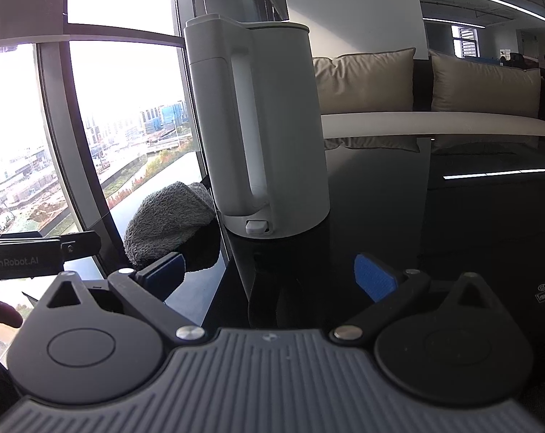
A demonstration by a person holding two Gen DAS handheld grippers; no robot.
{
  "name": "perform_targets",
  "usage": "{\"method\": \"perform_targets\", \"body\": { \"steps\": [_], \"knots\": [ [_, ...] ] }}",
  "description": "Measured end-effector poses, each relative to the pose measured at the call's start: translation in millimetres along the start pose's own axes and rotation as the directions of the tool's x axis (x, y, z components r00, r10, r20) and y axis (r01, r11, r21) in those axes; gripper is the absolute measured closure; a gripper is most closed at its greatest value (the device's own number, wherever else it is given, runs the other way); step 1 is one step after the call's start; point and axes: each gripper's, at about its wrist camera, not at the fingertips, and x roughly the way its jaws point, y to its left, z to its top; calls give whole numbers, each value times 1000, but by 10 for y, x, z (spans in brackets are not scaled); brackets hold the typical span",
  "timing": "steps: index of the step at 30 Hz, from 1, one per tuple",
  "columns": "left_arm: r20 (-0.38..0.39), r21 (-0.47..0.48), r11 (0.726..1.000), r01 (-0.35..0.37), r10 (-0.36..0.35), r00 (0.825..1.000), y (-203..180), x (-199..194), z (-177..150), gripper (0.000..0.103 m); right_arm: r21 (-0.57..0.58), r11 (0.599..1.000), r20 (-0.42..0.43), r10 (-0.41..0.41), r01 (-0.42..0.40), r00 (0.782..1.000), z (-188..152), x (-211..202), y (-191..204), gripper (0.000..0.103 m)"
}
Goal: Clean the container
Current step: 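Open the left gripper to release the grey cloth beside the kettle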
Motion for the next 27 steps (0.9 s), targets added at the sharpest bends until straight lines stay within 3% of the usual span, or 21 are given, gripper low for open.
{"method": "perform_targets", "body": {
  "steps": [27],
  "knots": [
    [-2,-5,1000,3,-3,1000,-62,-44,-54,1,7,999,-8,-48,48,999,-34,-199,-70,1]
  ]
}}
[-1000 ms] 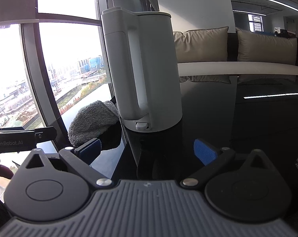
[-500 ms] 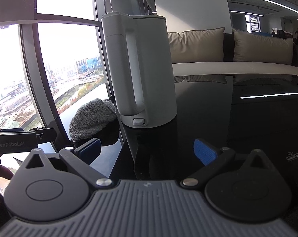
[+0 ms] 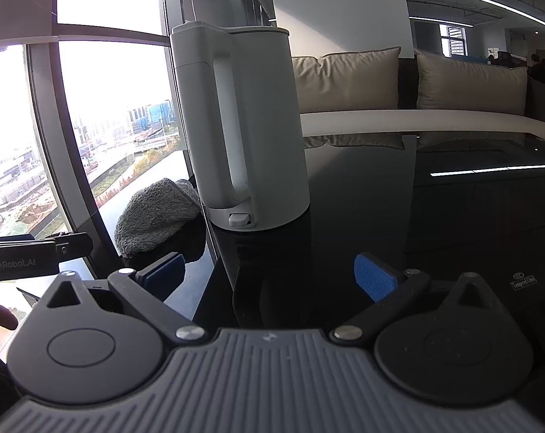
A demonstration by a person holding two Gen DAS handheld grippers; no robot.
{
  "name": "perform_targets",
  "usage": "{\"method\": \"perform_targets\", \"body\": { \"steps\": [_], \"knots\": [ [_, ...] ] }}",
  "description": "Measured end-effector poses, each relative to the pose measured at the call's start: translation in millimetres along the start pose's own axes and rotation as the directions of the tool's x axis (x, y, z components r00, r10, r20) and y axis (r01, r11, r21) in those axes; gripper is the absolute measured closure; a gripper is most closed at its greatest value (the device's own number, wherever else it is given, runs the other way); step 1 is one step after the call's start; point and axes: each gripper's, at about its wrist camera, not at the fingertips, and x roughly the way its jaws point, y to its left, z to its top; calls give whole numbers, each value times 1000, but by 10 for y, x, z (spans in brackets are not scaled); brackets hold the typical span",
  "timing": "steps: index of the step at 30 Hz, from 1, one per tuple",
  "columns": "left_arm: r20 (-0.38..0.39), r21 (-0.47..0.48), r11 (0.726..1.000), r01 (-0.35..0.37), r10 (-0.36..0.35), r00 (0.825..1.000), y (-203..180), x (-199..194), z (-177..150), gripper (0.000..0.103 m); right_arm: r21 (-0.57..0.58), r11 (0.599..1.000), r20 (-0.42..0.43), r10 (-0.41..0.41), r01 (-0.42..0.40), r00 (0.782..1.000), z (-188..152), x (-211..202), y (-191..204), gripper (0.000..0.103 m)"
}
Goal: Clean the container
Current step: 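Open the left gripper to release the grey cloth beside the kettle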
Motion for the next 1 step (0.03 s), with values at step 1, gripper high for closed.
{"method": "perform_targets", "body": {
  "steps": [1],
  "knots": [
    [0,0,1000,-1,1,1000,1,2,-1,1,1,1000,-2,1,-1,1000,1,4,1,1]
  ]
}}
